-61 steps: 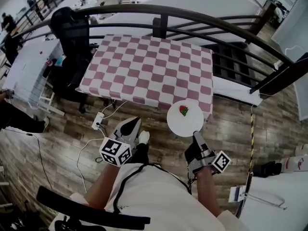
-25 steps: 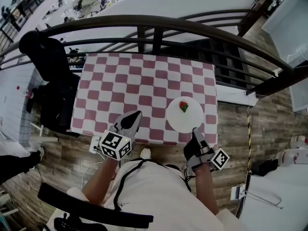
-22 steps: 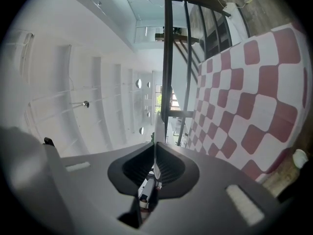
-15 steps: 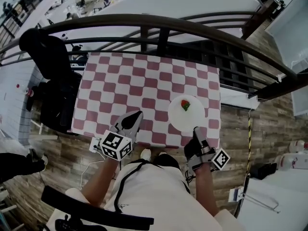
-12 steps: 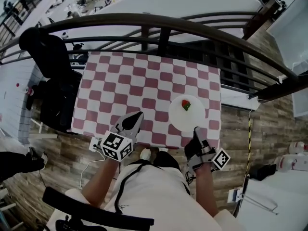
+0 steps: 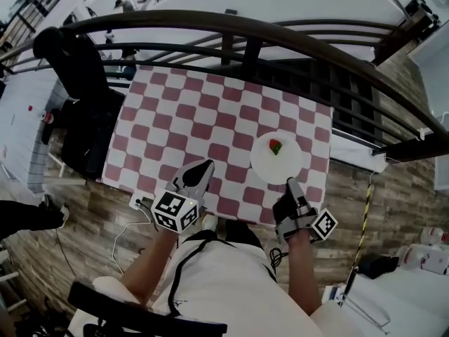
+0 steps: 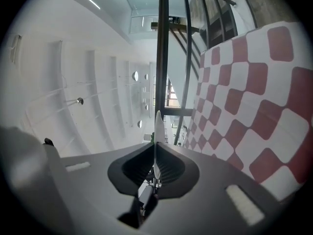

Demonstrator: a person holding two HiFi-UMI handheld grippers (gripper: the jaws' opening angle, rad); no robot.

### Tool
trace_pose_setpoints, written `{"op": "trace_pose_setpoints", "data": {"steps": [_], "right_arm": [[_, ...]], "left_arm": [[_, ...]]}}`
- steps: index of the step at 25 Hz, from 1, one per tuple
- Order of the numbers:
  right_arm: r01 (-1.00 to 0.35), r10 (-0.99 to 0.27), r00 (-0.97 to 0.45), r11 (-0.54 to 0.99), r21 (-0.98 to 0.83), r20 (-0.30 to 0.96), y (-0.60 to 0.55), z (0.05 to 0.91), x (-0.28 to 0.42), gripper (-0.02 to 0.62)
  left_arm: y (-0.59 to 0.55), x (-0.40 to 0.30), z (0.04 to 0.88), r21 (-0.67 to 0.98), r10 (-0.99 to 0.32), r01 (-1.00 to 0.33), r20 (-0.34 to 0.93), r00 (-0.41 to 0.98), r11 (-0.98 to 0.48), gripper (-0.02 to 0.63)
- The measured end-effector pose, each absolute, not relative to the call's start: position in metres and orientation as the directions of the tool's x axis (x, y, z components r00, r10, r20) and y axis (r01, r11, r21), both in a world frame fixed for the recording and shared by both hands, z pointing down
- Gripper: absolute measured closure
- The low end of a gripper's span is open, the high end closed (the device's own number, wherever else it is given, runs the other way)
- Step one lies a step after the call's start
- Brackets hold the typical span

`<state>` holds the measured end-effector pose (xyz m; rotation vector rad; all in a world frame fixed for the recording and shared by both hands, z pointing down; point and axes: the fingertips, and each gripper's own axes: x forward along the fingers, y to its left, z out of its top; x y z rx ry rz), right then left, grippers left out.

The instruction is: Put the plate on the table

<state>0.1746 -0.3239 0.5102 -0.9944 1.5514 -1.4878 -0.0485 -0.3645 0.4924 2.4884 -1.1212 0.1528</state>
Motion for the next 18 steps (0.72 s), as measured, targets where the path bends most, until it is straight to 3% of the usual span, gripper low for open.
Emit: {"op": "trace_pose_setpoints", "data": {"steps": [18], "right_arm": [[-0.052,-0.833,-0.553,0.026,-0.998,0.007,-0.450,0.564,0.199,0.575]], "left_arm": [[-0.443,-0.017,0.534,0.302,-0.765,-0.823,0.313,0.563,-0.482,0.603]]}}
